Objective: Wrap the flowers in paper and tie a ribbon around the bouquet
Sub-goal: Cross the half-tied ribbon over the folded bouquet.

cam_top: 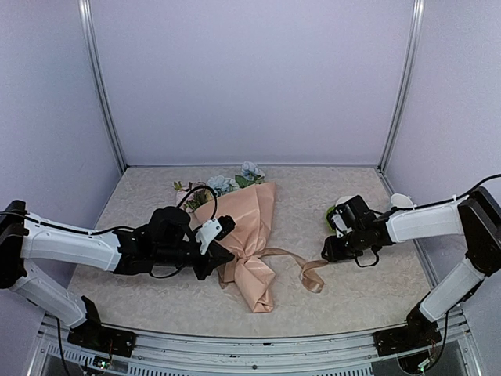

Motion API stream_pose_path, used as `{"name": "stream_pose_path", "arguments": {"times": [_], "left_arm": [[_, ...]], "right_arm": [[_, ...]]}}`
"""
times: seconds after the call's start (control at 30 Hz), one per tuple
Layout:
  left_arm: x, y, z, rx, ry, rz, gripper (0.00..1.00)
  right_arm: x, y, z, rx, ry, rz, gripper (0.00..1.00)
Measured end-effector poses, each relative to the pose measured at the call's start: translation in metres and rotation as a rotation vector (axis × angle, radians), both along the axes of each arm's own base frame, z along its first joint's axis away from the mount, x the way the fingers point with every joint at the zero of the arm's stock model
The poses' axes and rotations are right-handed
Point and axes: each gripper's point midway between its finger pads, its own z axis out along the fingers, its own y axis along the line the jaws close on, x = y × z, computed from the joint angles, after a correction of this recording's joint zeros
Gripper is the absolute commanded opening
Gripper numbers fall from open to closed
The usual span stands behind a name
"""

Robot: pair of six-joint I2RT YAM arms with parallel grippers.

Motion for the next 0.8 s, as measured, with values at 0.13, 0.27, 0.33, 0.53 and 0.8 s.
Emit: {"name": "stream_pose_path", "arguments": {"times": [0.13, 0.27, 0.33, 0.53, 0.8], "left_arm": [[0.000, 0.001, -0.002, 0.005, 0.001, 0.002, 0.00], [-0.001, 0.001, -0.002, 0.005, 0.001, 0.000, 0.00], [-0.001, 0.001, -0.002, 0.005, 0.000, 0.001, 0.00], [-0.001, 0.001, -0.002, 0.006, 0.000, 0.001, 0.00], [-0.001, 0.001, -0.003, 0.006, 0.001, 0.001, 0.00]], "right_arm": [[-0.004, 0.007, 0.000, 0.022, 0.012, 0.004, 0.41], [-0.011, 0.015, -0.001, 0.042, 0.029, 0.017, 0.37], [-0.013, 0.015, -0.003, 0.052, 0.030, 0.016, 0.28], [-0.014, 0.013, -0.006, 0.055, 0.030, -0.001, 0.00], [-0.003, 0.039, 0.023, 0.113, -0.006, 0.118, 0.00]]}}
